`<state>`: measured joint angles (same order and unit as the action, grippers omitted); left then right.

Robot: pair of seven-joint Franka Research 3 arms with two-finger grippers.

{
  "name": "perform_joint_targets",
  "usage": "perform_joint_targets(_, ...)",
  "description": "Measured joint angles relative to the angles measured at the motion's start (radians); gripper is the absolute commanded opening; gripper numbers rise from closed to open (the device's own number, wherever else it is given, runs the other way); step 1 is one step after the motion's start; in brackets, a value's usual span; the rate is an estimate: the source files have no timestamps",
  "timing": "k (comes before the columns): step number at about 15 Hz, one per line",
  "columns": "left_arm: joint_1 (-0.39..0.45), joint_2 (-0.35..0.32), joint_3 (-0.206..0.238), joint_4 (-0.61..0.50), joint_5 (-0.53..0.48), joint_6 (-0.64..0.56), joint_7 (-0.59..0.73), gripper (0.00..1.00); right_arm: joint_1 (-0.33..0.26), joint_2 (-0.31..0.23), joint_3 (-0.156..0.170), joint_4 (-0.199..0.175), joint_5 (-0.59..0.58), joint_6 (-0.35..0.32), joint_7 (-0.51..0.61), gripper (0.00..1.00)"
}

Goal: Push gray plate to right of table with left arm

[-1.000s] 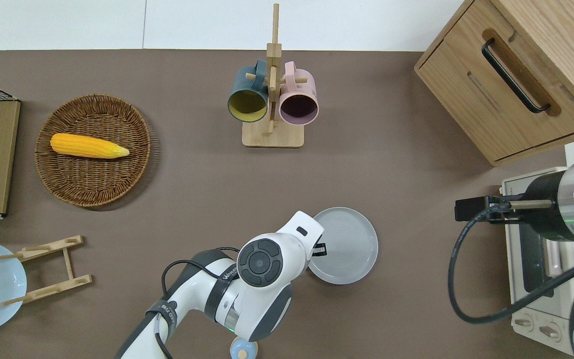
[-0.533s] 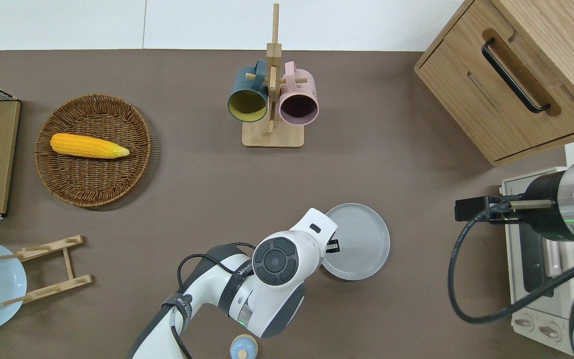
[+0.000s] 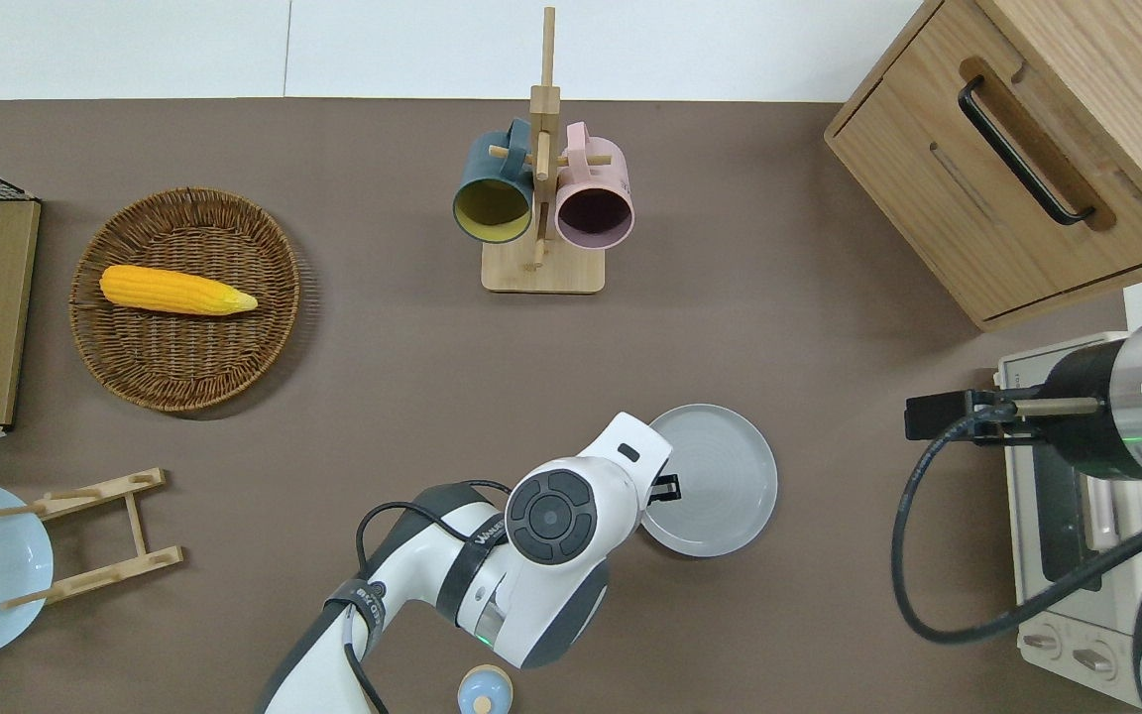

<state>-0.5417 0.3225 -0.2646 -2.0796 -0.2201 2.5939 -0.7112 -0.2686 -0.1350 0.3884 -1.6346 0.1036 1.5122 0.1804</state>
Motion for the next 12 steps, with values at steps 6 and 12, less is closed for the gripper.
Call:
perform_joint_targets(6, 0.000, -0.007, 0.016, 0.011, 0.000, -0.018, -0.009, 0.99, 0.000, 0.000, 0.000, 0.000, 0.000, 0.000, 0.000, 0.996)
perform_joint_targets(12, 0.037, -0.092, 0.045, 0.022, 0.011, -0.197, 0.039, 0.99, 0.000, 0.000, 0.000, 0.000, 0.000, 0.000, 0.000, 0.996)
